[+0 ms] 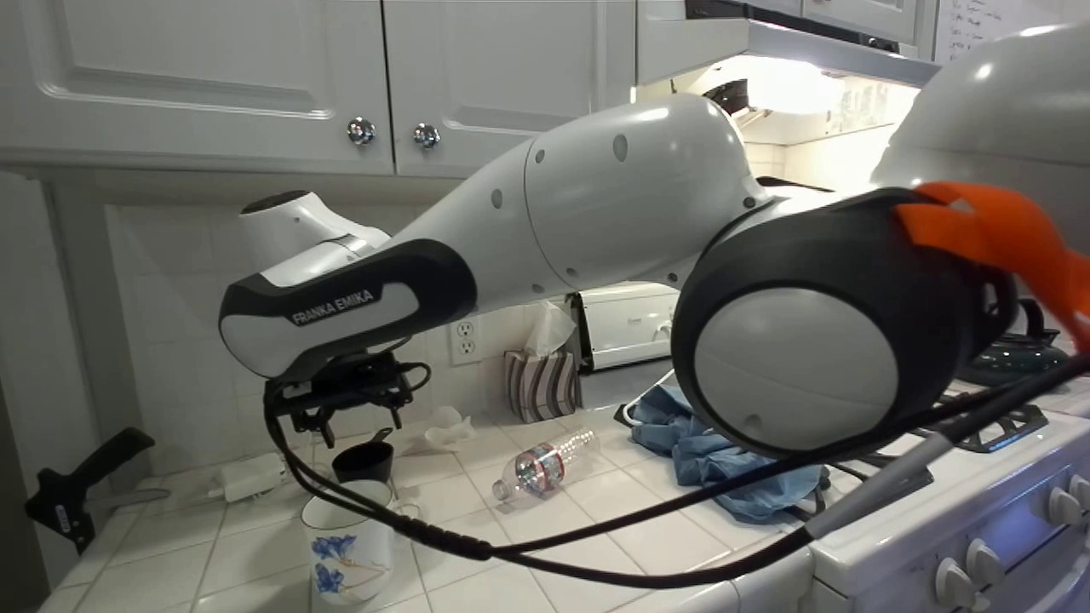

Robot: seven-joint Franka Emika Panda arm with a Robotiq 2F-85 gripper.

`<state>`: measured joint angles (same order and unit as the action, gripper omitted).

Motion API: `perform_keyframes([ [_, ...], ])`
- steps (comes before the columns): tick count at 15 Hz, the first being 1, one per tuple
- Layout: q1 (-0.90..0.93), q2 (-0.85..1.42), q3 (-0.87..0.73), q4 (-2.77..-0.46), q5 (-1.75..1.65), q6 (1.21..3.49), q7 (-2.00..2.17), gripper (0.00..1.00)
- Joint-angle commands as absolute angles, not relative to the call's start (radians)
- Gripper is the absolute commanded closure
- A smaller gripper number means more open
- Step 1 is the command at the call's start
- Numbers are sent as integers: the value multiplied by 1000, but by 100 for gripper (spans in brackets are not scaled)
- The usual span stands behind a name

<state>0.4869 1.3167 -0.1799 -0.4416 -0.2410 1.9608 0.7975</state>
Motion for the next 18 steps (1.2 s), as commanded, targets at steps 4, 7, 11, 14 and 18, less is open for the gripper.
perform_keyframes([
  [4,499,1328,-177,-442,-258,1954,705,0],
  [7,505,1352,-184,-443,-262,2001,670,0],
  [11,500,1374,-182,-443,-248,2079,700,0],
  [14,504,1391,-194,-443,-251,2140,747,0],
  [18,496,1401,-190,-443,-240,2157,795,0],
])
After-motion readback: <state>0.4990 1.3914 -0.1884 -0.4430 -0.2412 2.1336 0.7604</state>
